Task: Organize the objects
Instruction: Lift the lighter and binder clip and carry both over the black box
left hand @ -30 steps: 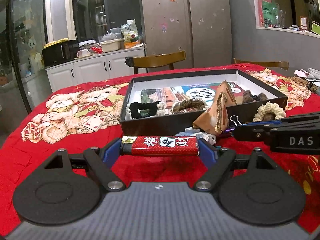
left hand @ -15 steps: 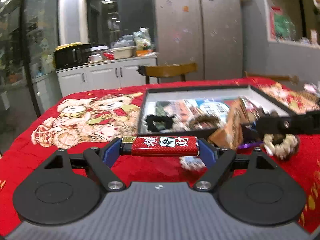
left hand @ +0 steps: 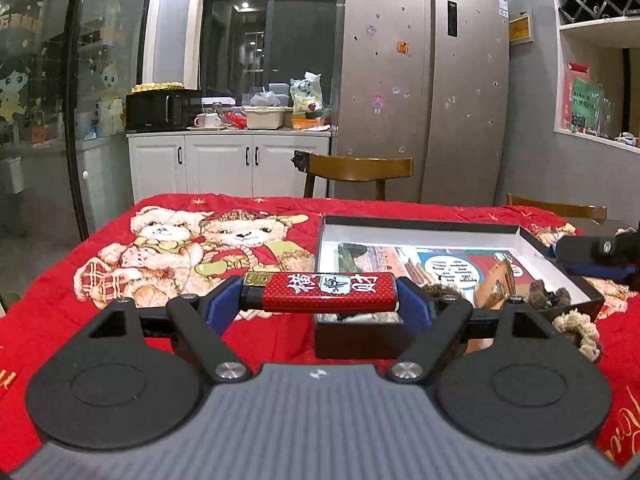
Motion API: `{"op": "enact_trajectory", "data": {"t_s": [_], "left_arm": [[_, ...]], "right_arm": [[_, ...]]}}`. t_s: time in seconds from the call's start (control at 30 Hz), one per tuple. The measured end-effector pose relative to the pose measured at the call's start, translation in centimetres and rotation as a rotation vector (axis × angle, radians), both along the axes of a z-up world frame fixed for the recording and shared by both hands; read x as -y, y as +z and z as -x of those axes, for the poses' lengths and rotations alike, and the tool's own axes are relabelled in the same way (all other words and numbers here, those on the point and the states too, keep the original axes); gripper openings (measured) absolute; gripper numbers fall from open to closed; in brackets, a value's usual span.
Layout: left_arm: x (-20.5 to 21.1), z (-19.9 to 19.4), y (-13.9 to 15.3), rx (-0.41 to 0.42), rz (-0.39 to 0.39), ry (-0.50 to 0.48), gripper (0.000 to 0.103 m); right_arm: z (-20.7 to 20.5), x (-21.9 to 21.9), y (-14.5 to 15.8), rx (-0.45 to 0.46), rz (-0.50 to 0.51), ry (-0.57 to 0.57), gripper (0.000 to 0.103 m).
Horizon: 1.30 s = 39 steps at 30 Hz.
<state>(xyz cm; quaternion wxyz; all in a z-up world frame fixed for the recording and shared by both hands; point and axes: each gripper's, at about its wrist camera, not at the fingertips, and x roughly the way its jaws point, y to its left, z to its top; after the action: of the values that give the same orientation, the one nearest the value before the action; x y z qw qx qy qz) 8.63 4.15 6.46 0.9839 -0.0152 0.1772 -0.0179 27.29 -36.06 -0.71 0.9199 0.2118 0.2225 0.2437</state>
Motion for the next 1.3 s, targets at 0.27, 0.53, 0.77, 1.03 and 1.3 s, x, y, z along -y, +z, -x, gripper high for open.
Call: {"op": "enact_trajectory", "data": {"t_s": [0.27,0.53,0.77,1.03,1.3], "left_arm": [[-1.2,-0.3,2.9,0.012,0.083,-0.003,0.084],[-1.8,-2.5,8.7,0.021,0.119,-0.035,0.084],[0.5,-6.9,11.2,0.000,0.079,-0.025,0.085],[4.3,-12.3,9.3,-0.099,0.104,-0.105,0.084],[11.1,-16.9,6.6,-0.184,0.126,-0.196,0.085]], "right_arm": [[-0.6,-1.3,4.5,0.038,-0.017,0.051,0.028],[-2.7,-1.8,8.1,0.052,-0.052,0.043,0.028],[-5.4,-0.9,9.4,0.018,-0.069,0.027,0.028],[-8.9,1.4,7.5,-0.036,-0.065,-0.062,0.028],[-12.3,5.4,3.1,-0.149,-0.088,-0.139,0.028]]}}
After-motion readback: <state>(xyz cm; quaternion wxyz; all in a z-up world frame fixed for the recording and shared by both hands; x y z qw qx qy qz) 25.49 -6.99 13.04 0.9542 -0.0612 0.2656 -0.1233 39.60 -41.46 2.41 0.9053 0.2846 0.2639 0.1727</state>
